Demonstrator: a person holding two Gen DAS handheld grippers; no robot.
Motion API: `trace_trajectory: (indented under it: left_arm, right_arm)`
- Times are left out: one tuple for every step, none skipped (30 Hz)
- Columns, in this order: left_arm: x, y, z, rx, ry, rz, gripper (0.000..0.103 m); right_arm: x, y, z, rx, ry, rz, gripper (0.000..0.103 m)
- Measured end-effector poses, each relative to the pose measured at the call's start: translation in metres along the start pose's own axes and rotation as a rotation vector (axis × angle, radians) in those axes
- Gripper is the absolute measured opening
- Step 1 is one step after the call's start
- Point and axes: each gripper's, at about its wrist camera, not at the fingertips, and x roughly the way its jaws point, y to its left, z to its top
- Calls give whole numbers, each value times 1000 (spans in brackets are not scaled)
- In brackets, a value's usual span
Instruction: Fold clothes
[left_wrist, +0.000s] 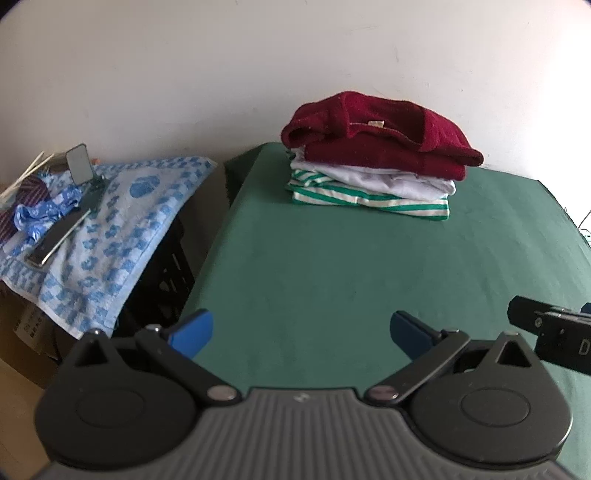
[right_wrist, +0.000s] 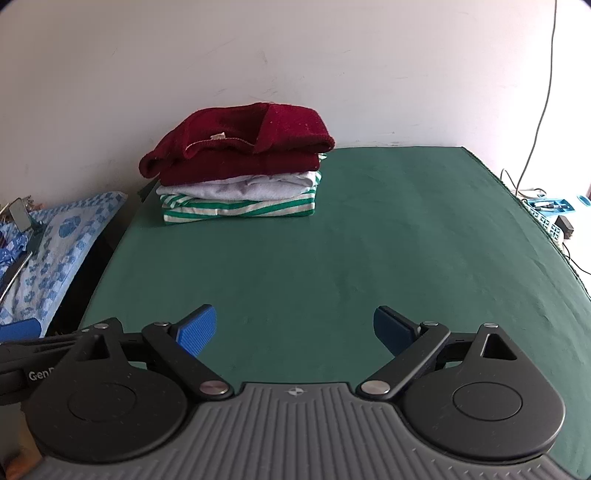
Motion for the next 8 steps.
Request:
trace_trajectory:
  left_arm:
    - [0,0,0,3,-3,1,102]
    - [0,0,0,7,-7,2,102]
    - [0,0,0,9,-8,0,102]
    - [0,0,0,11,-10,-1,102]
    - [0,-1,0,15,-9,-2,102]
    - [0,-1,0,17,-9,-4,102]
    - [0,-2,0,19,-8,-5,102]
    - [0,-3,-1,22,-9,-1,102]
  right_arm:
    - [1,1,0,-3,1,-1,94]
    - [1,2,0,-5,2,-1,94]
    - [2,3,0,-7,3,0,94]
    - [2,4,0,-10,3,-1,94]
    - [2,5,0,-12,4,-2,94]
    - [3,5,0,-15,5,-3,94]
    - [3,6,0,-16,5,-3,94]
    - [2,6,0,-18,5,-2,94]
